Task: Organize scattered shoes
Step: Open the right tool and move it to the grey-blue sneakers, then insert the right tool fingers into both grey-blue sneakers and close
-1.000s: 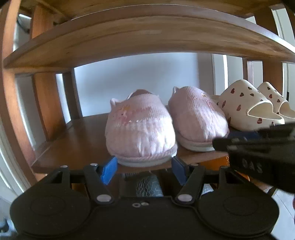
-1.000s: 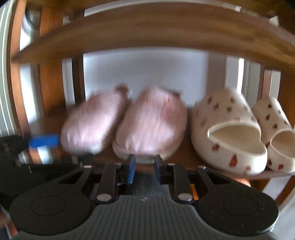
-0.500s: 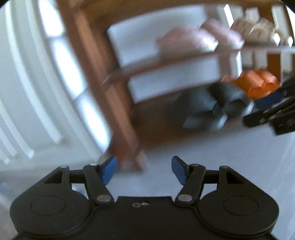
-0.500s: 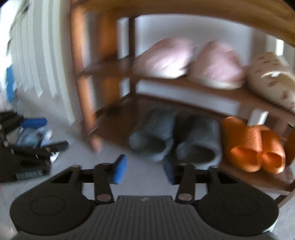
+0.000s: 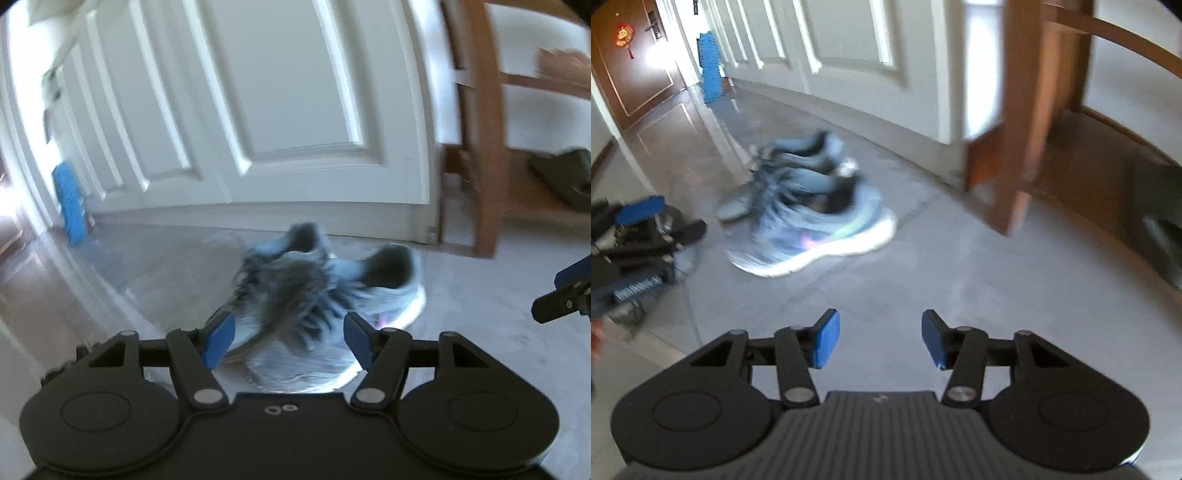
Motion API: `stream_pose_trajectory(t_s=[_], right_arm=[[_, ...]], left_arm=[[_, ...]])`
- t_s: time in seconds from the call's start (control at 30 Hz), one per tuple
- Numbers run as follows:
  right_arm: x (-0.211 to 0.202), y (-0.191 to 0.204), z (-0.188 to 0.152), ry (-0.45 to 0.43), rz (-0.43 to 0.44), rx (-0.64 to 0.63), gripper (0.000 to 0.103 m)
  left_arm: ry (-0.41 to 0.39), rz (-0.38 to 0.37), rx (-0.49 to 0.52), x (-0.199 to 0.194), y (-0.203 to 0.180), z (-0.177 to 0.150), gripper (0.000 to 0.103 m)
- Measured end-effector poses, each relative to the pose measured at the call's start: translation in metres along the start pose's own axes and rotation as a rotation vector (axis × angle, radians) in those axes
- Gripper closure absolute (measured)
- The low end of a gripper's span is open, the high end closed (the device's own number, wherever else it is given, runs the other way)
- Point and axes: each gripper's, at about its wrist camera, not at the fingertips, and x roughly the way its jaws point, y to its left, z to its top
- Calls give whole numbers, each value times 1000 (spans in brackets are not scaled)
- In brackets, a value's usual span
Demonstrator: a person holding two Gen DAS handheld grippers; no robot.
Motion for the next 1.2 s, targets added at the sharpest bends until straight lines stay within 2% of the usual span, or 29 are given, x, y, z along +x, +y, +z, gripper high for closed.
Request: stream_pose_trajectory(t_s=[0.2,0.4,0.5,0.6,0.73,0.87,1.03,1.1,1.2], right_arm=[[5,33,27,18,-105,-12,50],[-5,50,49,62,-193,31,50],[-13,54,68,89,-199,109,52],[-13,61,83,111,-187,131,54],[0,60,104,163,-137,256,55],[28,45,115,173,-96,423,54],[83,36,118,199,-33,583,49],[109,34,115,221,-13,670,43],[143,30,112,220,-6,780,42]], left_arm=[[21,-70,-147,28,13,13,38],[1,-159,-141,38,34,41,38],[-10,-183,-119,43,40,56,38],[-31,-191,-76,54,40,77,38],[15,-212,-83,70,41,96,38],[25,-157,-23,74,44,93,38],[84,-91,9,72,65,76,38],[84,-53,96,68,71,65,38],[75,21,205,62,79,51,38]])
